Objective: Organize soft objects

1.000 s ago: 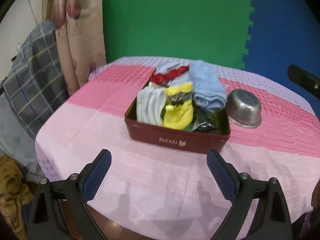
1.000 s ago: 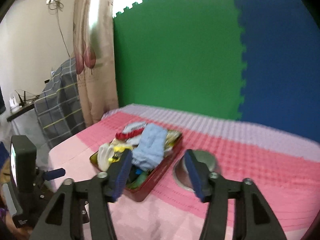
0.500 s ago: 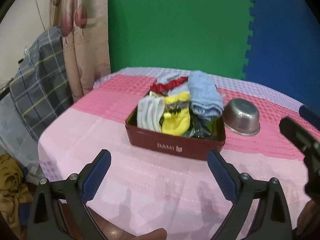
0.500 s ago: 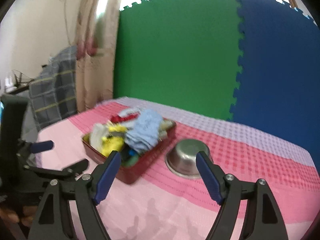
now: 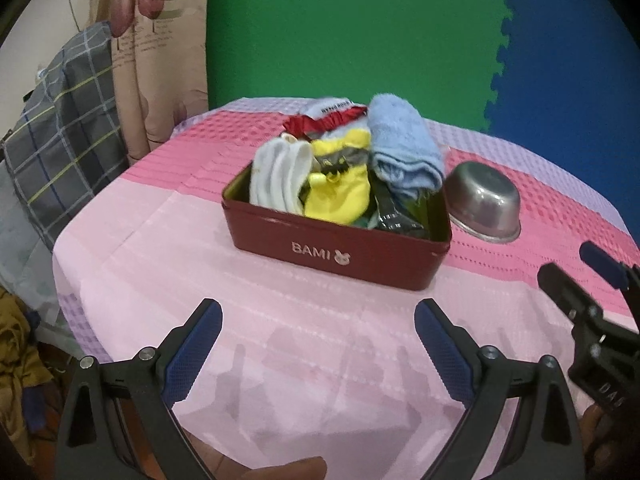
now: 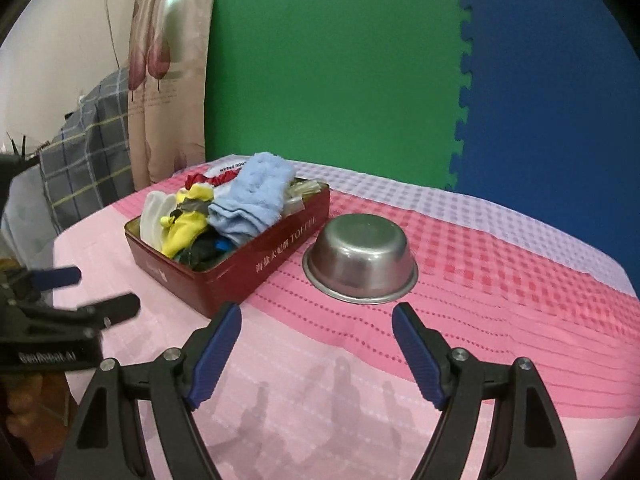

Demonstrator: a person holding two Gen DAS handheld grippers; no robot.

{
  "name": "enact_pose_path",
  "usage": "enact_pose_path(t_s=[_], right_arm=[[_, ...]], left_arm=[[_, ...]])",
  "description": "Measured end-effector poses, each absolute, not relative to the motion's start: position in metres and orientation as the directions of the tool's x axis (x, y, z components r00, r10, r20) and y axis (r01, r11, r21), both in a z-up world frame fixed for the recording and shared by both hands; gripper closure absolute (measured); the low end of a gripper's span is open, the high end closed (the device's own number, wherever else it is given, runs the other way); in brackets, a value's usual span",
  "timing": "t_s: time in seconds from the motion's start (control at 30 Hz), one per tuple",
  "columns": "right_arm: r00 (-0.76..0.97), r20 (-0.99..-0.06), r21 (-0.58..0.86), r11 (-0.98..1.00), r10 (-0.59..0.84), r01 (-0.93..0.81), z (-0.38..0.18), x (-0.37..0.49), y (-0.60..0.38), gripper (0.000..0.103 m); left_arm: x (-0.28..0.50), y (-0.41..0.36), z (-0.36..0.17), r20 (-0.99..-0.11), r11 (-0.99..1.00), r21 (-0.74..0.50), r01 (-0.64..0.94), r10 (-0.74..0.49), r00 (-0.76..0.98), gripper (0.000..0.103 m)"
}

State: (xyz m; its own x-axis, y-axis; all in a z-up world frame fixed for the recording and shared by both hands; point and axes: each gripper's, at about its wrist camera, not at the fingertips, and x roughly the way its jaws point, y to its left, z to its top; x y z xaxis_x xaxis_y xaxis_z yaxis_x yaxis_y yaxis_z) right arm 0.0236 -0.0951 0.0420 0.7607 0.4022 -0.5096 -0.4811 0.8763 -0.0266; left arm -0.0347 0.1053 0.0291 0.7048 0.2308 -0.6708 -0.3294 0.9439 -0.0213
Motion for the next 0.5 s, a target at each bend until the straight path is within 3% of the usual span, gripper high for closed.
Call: enact_pose_path(t_s=[0.23, 0.5], right_arm=[[0.711, -0.543, 0.11, 0.877, 0.448, -0.468, 0.037, 0.042, -0.11, 0.023], [0.72, -0.532, 0.052, 0.866, 0.445, -0.497, 0.038, 0.033, -0.1, 0.023]], left_arm=[[-0.028, 0.097, 0.015, -0.701, 0.955, -0.024, -0.296, 0.195, 0.686, 0.007], [-0.022, 0.089, 0.001, -0.734, 0.966, -0.012, -0.26, 0.168, 0.658, 0.007]])
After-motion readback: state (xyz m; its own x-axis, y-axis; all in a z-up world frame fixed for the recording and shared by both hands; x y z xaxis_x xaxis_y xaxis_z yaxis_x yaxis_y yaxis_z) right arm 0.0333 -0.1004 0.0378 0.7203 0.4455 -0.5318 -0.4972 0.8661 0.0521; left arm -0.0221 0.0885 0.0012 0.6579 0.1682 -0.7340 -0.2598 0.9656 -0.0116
